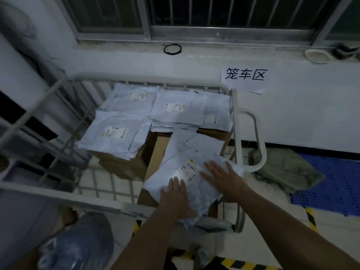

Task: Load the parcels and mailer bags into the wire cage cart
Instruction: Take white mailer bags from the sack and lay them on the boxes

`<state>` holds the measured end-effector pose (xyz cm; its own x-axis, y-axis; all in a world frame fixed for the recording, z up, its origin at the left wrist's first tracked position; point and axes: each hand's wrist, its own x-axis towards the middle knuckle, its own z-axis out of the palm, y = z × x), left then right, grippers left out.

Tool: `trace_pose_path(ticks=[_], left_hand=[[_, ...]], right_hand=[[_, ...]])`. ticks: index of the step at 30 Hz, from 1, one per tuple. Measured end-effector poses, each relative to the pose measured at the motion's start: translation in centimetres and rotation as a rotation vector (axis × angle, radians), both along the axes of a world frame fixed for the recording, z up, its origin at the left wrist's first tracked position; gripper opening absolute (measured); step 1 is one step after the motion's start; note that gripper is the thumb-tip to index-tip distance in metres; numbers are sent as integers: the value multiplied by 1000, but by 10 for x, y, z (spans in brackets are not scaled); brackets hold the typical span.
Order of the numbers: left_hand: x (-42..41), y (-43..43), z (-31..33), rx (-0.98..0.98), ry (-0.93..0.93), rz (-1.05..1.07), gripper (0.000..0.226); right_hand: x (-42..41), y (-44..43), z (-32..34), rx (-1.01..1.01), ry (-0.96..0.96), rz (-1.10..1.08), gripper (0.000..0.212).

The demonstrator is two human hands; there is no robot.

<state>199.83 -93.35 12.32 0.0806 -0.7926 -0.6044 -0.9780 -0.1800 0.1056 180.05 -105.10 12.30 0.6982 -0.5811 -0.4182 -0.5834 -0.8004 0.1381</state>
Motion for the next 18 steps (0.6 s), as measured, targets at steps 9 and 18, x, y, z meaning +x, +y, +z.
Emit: trace_pose_path(ticks=[9,18], left_hand=[[-42,17,-30,-204,-84,222,100],[5,-29,23,-178,-164,174,67]], right_hand=[[4,-2,-13,-26,-94,113,70],[24,-34,28,-122,-159,151,82]])
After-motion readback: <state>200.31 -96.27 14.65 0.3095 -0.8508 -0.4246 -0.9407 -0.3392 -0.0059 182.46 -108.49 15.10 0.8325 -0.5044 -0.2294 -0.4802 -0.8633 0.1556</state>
